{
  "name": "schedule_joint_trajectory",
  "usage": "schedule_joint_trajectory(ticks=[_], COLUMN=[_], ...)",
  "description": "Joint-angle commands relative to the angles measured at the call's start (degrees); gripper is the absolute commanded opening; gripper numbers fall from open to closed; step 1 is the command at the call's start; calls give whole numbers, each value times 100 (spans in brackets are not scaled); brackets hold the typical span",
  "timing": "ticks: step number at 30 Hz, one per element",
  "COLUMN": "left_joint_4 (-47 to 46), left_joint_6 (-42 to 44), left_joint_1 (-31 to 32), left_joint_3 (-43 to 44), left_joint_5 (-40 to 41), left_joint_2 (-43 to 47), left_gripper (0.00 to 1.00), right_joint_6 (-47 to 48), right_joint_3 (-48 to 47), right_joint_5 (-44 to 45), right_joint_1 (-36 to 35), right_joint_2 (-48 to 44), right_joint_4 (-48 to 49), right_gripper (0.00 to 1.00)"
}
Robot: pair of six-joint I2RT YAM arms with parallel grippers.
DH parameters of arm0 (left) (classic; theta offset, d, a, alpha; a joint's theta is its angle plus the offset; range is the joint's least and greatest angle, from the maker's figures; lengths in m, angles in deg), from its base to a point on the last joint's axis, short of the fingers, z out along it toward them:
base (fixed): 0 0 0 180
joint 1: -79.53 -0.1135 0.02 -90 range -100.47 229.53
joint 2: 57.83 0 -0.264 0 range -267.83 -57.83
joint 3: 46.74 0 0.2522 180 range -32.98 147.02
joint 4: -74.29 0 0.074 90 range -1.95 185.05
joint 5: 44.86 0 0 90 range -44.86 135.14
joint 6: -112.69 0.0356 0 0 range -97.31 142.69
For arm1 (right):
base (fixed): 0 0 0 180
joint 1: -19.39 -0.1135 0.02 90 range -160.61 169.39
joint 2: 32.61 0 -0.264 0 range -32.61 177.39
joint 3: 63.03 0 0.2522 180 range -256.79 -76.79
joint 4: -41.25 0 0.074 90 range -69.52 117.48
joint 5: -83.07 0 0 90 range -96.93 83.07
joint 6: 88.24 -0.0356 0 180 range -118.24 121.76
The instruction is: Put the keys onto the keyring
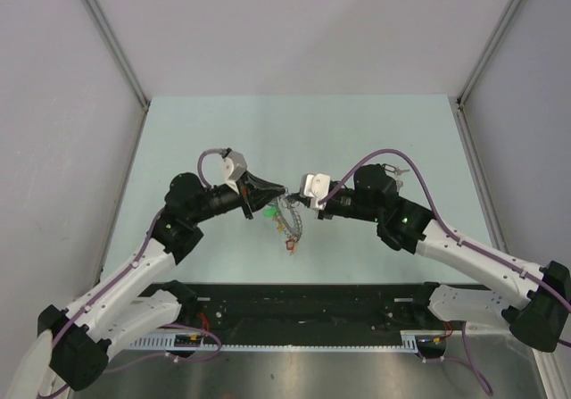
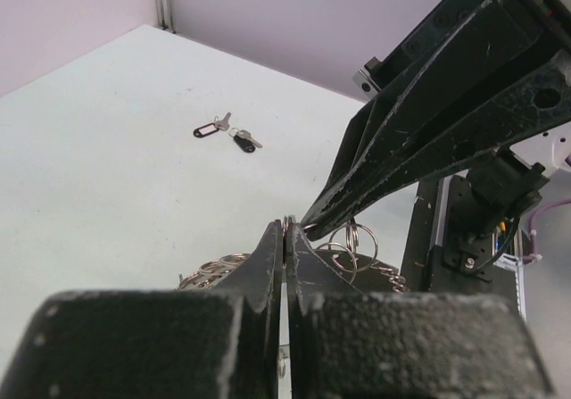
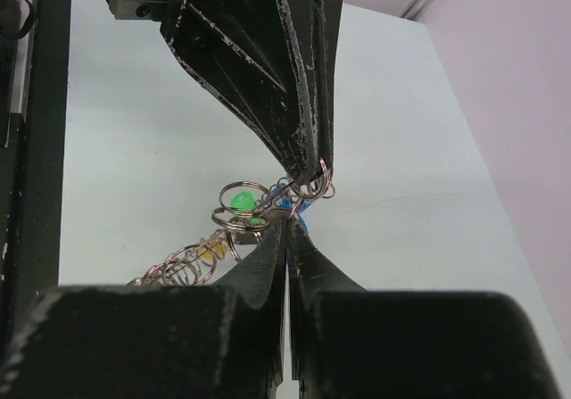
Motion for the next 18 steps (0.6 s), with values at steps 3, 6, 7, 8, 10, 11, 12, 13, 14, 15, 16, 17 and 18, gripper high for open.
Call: schedule_joint_trajectory(ticks=[3, 6, 7, 8, 10, 11, 12, 13, 14, 15, 16, 17, 18], left_joint_4=[-1322, -1533, -1586, -1682, -1753, -1806, -1832, -1876, -1920, -1955, -2051, -2096, -2105], left_joint_6=[-305, -419, -455, -481, -534, -551, -578, -595, -613, -648, -674, -692, -718], left_joint_1=[-125, -125, -116, -116, -116, -125, -116, -125, -116, -125, -116, -125, -125], left_joint_3=[6, -56, -65, -73, -117, -135, -161, -187, -205, -258, -284, -319, -346], left_joint_5=[253, 218, 209, 209, 200, 192, 192, 183, 183, 183, 183, 183, 183], left_joint_2=[34, 34, 43, 34, 43, 43, 43, 43, 43, 52, 69, 61, 69], left_gripper=[0, 0, 0, 0, 0, 0, 0, 0, 0, 0, 0, 0, 0], right_joint_6=[-81, -107, -125, -134, -151, -151, -160, -212, -248, -266, -318, -345, -353], right_joint_3=[57, 65, 65, 57, 65, 57, 57, 57, 57, 57, 57, 65, 65], right_joint_5=[-148, -271, -297, -315, -359, -376, -403, -429, -464, -517, -526, -535, -544], right_joint_1=[-35, -26, -26, -18, -9, 9, 26, 44, 70, 140, 175, 193, 228], right_joint_2=[155, 251, 304, 330, 383, 375, 375, 383, 383, 392, 410, 453, 462], right_joint_4=[48, 84, 249, 277, 356, 382, 435, 461, 523, 558, 602, 681, 734], right_gripper=[0, 0, 0, 0, 0, 0, 0, 0, 0, 0, 0, 0, 0])
